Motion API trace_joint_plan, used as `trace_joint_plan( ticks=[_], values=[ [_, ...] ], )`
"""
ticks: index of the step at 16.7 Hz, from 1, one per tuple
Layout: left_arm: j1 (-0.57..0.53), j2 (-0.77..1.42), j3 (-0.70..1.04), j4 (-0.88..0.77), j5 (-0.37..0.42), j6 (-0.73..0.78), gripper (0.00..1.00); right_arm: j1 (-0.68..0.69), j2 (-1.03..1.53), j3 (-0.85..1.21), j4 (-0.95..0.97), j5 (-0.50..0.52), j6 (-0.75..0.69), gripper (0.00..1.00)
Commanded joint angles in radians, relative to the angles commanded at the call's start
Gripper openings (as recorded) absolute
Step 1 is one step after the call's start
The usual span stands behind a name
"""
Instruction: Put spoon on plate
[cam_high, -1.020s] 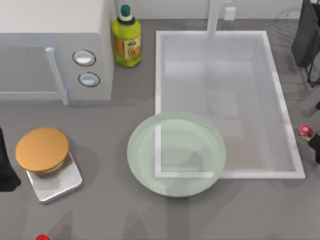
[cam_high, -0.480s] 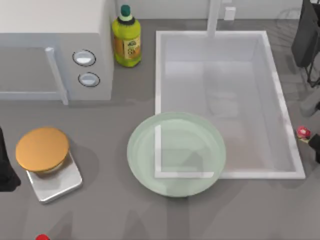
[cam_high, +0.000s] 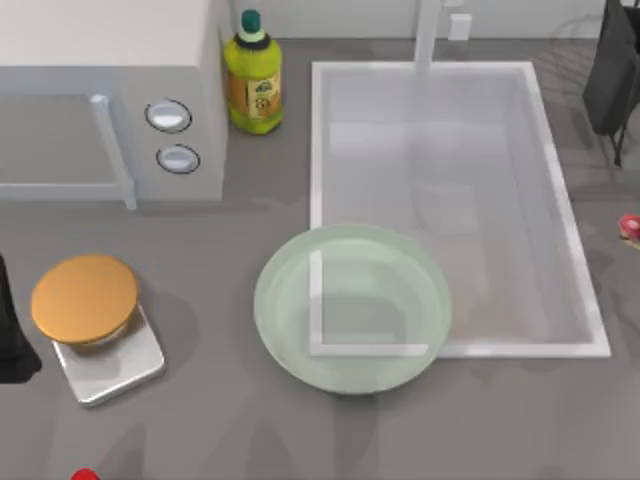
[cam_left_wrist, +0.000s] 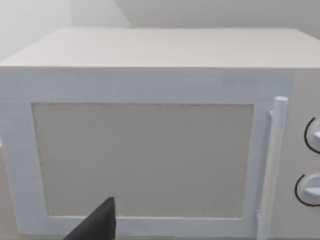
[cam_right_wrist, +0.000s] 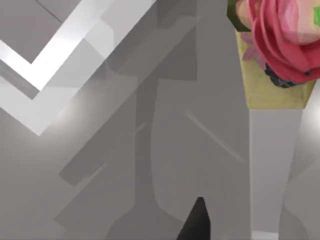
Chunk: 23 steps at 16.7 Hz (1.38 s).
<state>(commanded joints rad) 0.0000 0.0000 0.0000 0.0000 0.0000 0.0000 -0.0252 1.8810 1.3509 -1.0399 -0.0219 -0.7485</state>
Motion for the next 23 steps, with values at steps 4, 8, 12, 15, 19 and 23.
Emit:
trace_joint_plan(
  ticks=[4,8,12,15,19,23],
  values=[
    [0.0,0.0,0.0,0.0,0.0,0.0,1.0,-0.001,-0.05,0.074,-0.1,0.0,0.001,0.0],
    [0.0,0.0,0.0,0.0,0.0,0.0,1.0,0.0,-0.047,0.072,-0.099,-0.001,0.003,0.0],
    [0.0,0.0,0.0,0.0,0.0,0.0,1.0,0.026,-0.02,0.105,-0.108,0.001,-0.094,0.0],
    [0.0,0.0,0.0,0.0,0.0,0.0,1.0,0.076,0.028,0.161,-0.127,0.005,-0.281,0.0],
    [0.0,0.0,0.0,0.0,0.0,0.0,1.0,0.172,0.111,0.252,-0.16,0.011,-0.675,0.0],
    [0.0,0.0,0.0,0.0,0.0,0.0,1.0,0.29,0.202,0.34,-0.196,0.017,-1.224,0.0]
  ],
)
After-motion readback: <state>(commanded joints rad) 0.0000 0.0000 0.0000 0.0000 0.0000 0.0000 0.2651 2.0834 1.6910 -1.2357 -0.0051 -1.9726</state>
